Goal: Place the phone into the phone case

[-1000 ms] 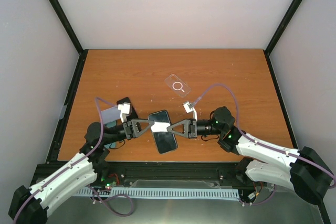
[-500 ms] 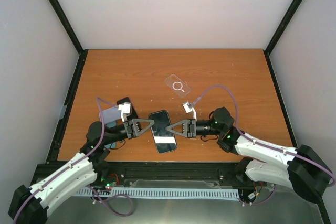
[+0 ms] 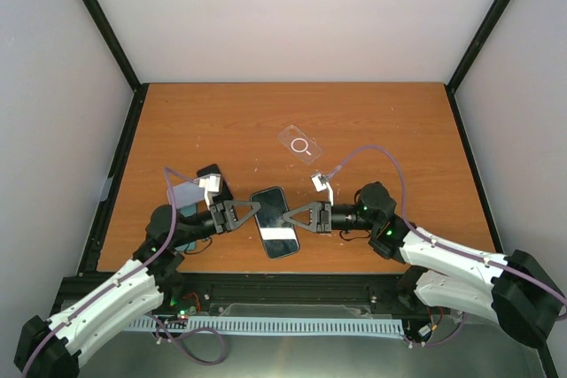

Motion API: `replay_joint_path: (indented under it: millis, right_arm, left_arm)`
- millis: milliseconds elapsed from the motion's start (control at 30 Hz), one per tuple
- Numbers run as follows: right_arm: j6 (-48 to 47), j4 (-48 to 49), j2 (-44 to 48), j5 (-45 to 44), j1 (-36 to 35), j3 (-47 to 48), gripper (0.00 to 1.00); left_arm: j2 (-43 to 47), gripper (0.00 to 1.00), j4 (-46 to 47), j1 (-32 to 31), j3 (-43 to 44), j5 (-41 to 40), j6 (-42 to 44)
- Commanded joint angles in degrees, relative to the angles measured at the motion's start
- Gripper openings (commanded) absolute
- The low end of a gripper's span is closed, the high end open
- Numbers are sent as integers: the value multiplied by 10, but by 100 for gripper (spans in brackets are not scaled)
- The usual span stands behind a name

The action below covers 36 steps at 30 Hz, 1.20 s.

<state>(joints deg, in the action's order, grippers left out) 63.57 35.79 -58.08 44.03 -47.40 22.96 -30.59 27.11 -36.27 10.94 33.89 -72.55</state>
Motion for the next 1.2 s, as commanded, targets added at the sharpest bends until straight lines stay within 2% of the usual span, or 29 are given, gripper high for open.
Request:
replay_joint_path:
  millis: [0, 100, 167, 200, 233, 300, 433, 533, 600, 667, 800, 900, 1167]
  right_arm:
    - [-12, -12, 19, -28, -3, 22, 16]
    - [0, -11, 19, -51, -3, 29, 9]
    - [9, -10, 16, -70, -3, 33, 5]
    - [17, -3, 15, -80, -3, 33, 4]
    - [25, 6, 14, -92, -3, 33, 3]
    - [40, 20, 13, -123, -3, 33, 3]
    - [59, 31, 9, -188, -2, 43, 3]
    - [63, 27, -1, -213, -2, 57, 4]
    - [65, 27, -8, -221, -2, 64, 4]
    - [67, 25, -15, -228, -2, 69, 4]
    - [57, 3, -23, -234, -2, 76, 5]
    - [45, -16, -26, -228, -1, 76, 10]
    - [28, -26, -35, -142, -2, 38, 43]
  left_arm:
    - [-5, 1, -46, 2, 36, -10, 23]
    - [-8, 6, -74, 3, 55, 2, 32]
    - [-4, 16, -76, 2, 59, 15, 32]
    - [-2, 26, -76, 2, 59, 20, 32]
    - [0, 43, -75, 2, 59, 26, 32]
    - [-1, 58, -73, 2, 51, 36, 33]
    - [-8, 64, -25, 2, 16, 54, 13]
    - [-29, 64, 21, 3, 2, 69, 0]
    - [-50, 58, 31, 3, 9, 84, 4]
    - [-67, 43, 32, 3, 19, 95, 10]
    - [-76, 2, -17, 3, 40, 78, 32]
    - [-66, 0, -31, 2, 42, 62, 38]
    - [-50, 0, -35, 2, 46, 36, 59]
